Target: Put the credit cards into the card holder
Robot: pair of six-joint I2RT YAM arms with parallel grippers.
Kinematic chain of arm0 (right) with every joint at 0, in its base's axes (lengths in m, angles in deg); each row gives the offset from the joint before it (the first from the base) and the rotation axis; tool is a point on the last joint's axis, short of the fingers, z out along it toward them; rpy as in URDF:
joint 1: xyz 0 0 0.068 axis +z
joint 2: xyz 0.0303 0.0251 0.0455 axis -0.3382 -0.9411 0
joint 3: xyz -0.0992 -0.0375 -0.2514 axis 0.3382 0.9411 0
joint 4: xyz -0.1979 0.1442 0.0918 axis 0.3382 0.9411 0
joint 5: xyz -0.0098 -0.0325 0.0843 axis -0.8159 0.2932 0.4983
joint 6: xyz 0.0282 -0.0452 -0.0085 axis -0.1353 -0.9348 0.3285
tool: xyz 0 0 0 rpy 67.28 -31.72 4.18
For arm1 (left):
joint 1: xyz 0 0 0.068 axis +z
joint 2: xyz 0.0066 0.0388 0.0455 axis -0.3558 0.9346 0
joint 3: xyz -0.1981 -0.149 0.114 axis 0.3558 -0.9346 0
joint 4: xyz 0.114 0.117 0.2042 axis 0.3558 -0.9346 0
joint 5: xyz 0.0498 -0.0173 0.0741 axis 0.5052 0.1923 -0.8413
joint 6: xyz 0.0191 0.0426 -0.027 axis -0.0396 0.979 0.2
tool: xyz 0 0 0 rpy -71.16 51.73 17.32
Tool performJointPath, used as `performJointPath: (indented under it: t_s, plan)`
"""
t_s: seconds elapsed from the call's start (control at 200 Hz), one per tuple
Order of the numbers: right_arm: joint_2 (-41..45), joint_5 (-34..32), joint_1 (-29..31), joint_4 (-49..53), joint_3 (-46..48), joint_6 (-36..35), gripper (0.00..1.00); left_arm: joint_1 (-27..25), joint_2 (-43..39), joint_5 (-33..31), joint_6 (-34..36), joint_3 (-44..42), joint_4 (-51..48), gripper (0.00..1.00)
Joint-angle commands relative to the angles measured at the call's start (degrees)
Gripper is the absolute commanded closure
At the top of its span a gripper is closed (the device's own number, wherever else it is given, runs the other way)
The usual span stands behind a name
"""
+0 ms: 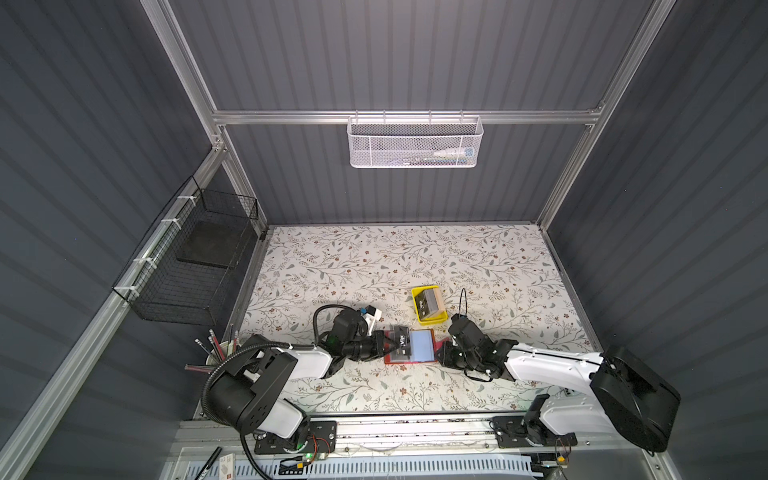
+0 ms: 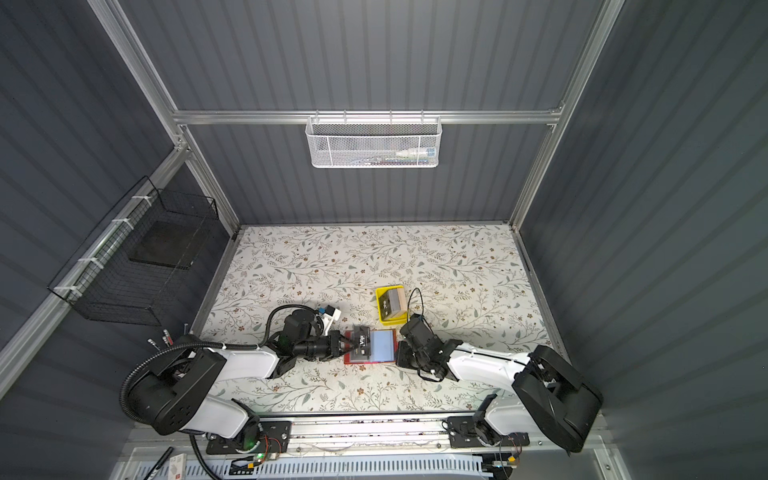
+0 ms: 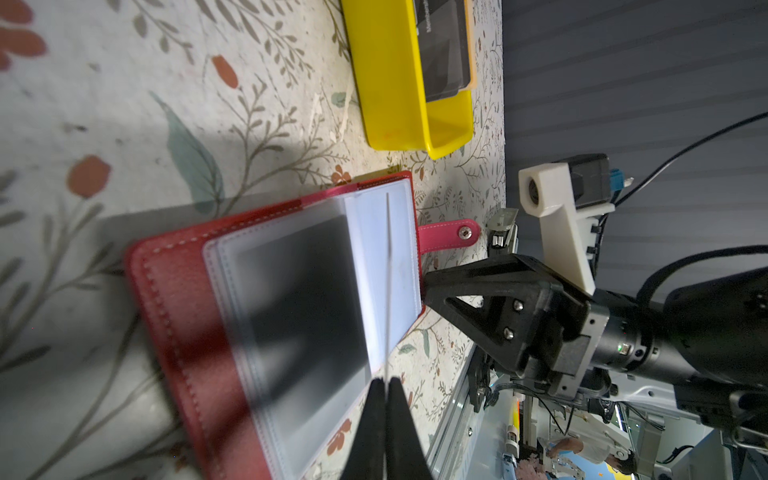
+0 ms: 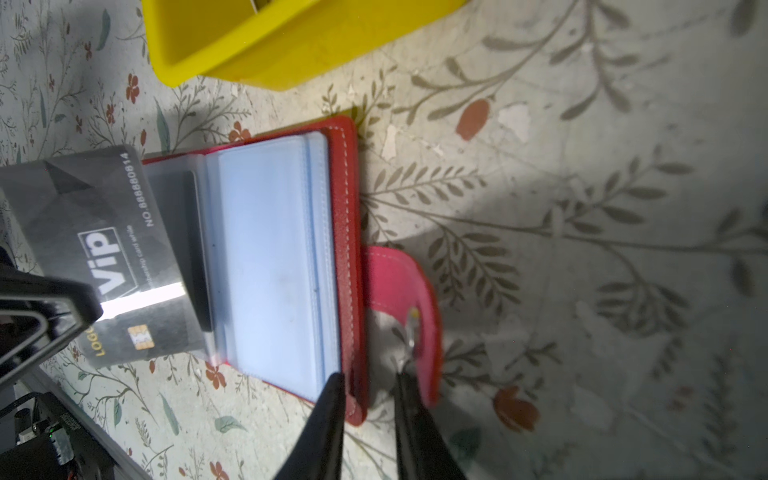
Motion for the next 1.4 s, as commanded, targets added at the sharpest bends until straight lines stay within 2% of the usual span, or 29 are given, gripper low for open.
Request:
performJointPath:
  t_s: [0.0,0.54,0.921,1.396]
  plan:
    - [-0.3,-0.9,-0.3,-0.3,0.7,0.4,0.75,0.3,1.1,1.3,1.0,1.3,-1.8,1.0]
    - [-1.2,-0.7,-0.3,0.4,0.3,-0.1,0.81,1.0,1.5,3.2,0.6,4.1,-7.3,1.0]
    - [-1.7,-0.9,-0.2,0.6,0.1,-0.2,0.81,1.1,6.1,5.8,-4.2,2.7,0.6,1.0]
    - [-1.9,-1.2,-0.2,0.7,0.2,-0.2,0.81,1.0,9.1,5.5,-4.1,3.1,0.3,1.0]
